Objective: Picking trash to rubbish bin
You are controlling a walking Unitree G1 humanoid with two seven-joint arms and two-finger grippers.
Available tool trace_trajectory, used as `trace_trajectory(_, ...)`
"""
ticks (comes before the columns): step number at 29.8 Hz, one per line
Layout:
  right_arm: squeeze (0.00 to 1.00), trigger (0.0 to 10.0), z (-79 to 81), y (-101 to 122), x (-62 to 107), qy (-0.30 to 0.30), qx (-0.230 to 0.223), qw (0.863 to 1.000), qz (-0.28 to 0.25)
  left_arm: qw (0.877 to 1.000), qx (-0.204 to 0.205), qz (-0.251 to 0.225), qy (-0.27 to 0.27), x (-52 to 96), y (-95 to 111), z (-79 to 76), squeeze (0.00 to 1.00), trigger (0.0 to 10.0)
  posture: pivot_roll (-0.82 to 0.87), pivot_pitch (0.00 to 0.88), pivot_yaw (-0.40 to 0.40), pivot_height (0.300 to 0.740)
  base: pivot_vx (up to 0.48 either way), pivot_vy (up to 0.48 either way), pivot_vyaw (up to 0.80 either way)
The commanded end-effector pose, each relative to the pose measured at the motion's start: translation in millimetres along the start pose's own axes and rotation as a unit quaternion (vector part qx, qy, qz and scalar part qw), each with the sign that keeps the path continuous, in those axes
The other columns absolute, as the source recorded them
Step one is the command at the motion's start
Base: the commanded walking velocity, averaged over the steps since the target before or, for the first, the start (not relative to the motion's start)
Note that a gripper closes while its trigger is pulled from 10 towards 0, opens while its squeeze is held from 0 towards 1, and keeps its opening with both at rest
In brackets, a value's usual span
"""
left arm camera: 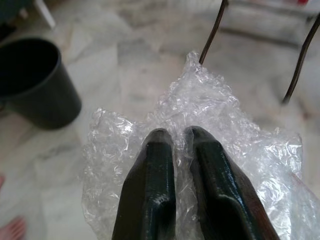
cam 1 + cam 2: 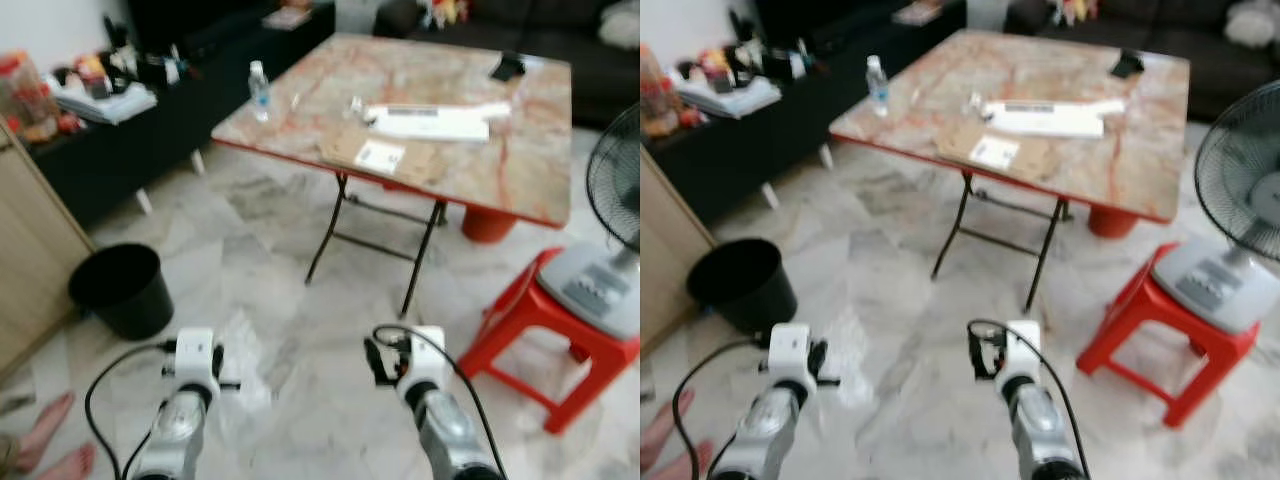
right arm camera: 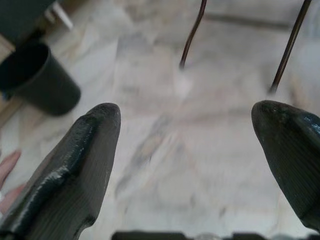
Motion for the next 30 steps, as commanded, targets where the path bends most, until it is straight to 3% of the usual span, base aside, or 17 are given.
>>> trace_trajectory(1, 0.0, 10.0, -5.5, -20, 7.1, -0.015, -0.002, 0.999, 0.048, 0.999, -0.005, 0.036, 0.005, 6.2, -18, 6.6, 0.0, 10.0, 0.03, 0.112, 0.047, 0.74, 0.0, 0.0, 0.0)
trace_trajectory(8, 0.0, 10.0, -21.4, -44, 20.3, -0.056, -0.019, 0.993, 0.104, 0.995, 0.001, 0.094, 0.016, 15.0, -43, 14.1, 0.0, 10.0, 0.0, 0.099, 0.049, 0.74, 0.0, 0.0, 0.0)
trace_trajectory(14, 0.0, 10.0, -36.6, -69, 37.4, -0.093, -0.023, 0.981, 0.167, 0.986, 0.013, 0.155, 0.051, 33.2, -73, 28.6, 0.0, 10.0, 0.01, 0.082, 0.046, 0.74, 0.0, 0.0, 0.0)
trace_trajectory(22, 0.0, 10.0, -44.4, -81, 47.7, -0.116, -0.033, 0.975, 0.189, 0.977, 0.049, 0.183, 0.101, 50.9, -92, 46.0, 0.0, 10.0, 0.01, 0.066, 0.058, 0.74, 0.0, 0.0, 0.0)
trace_trajectory(27, 0.0, 10.0, -46.2, -83, 50.2, -0.122, -0.036, 0.973, 0.192, 0.97, 0.047, 0.205, 0.118, 60.5, -102, 52.4, 0.0, 10.0, 0.01, 0.063, 0.061, 0.74, 0.0, 0.0, 0.0)
trace_trajectory(30, 0.0, 10.0, -46.9, -84, 50.9, -0.12, -0.025, 0.973, 0.194, 0.96, 0.038, 0.258, 0.105, 71.9, -118, 49.5, 0.0, 10.0, 0.01, 0.047, 0.062, 0.74, 0.089, 0.0, 0.0)
Point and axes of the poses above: a point about 5 cm out from each wrist's last joint towards the gripper, its own x axis pointing back from the gripper into the wrist, its own y axis along the axis of the wrist's last joint, z = x × y, the point moved 1 cm from there along -x, pointing out of the wrist towards the gripper, and after that the axes turned 1 degree about -x, right-handed, at the moved point
